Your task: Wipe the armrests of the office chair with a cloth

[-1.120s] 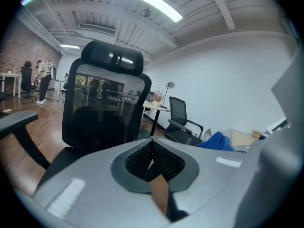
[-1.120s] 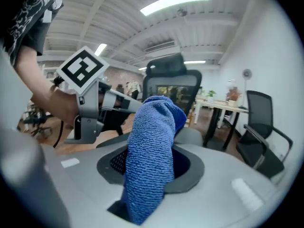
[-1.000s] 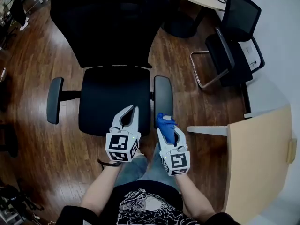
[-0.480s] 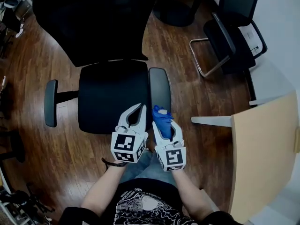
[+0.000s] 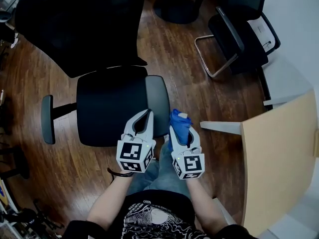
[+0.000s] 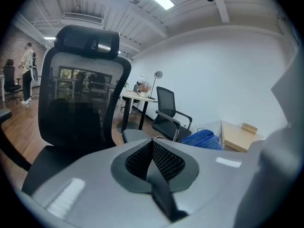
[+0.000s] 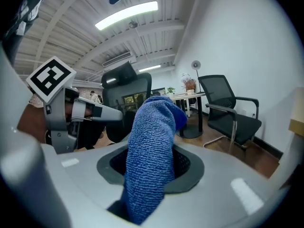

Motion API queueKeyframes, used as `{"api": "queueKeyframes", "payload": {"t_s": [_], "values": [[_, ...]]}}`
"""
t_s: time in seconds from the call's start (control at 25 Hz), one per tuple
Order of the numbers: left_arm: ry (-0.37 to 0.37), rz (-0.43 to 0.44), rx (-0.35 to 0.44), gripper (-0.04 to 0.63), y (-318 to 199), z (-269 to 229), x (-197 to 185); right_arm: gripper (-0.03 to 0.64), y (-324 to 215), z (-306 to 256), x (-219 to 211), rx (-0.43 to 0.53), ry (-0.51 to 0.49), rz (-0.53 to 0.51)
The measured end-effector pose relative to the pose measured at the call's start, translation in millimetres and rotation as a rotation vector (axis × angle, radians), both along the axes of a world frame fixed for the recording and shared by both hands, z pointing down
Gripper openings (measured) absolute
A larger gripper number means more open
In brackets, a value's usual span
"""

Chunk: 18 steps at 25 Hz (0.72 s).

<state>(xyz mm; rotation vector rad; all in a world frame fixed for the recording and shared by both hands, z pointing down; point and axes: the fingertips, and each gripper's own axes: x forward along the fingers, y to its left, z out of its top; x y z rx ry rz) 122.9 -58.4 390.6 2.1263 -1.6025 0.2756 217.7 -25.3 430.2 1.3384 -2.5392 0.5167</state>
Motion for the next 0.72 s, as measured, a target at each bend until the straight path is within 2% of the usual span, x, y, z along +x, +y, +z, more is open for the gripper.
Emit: {"api": "queueKeyframes", "payload": {"t_s": [0.28,0.72], "values": [[-0.007,-0.039,-0.015,-0.021,-27.6,4.0,8.0,0.138,-36.3,2.8,2.4,-0.05,-0.064,-0.052],[-0.013,-0.165,-0.04,-0.021,-71.3,12.3,-16.1,0.138,-108.5,18.1,-18.1,-0.104,-0.053,-0.178]]}}
